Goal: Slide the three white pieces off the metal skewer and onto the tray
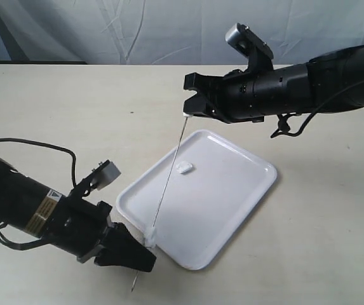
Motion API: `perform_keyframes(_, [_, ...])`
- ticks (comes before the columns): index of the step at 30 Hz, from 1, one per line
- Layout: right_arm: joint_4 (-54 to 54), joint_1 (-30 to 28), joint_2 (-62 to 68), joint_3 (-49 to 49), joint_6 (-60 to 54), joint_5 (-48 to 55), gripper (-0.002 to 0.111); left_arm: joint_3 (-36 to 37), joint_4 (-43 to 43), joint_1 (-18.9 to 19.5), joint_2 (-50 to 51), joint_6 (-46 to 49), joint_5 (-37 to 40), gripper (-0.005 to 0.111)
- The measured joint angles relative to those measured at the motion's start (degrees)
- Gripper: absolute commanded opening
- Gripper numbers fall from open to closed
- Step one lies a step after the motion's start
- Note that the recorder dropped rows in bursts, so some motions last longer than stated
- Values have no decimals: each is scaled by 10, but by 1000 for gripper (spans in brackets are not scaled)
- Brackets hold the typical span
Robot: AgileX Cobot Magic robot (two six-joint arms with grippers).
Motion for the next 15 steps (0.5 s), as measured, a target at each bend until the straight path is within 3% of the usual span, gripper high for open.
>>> perform_keyframes(15, [21, -3, 0, -22, -3, -85, 11, 29, 26, -4, 0, 0, -2, 0])
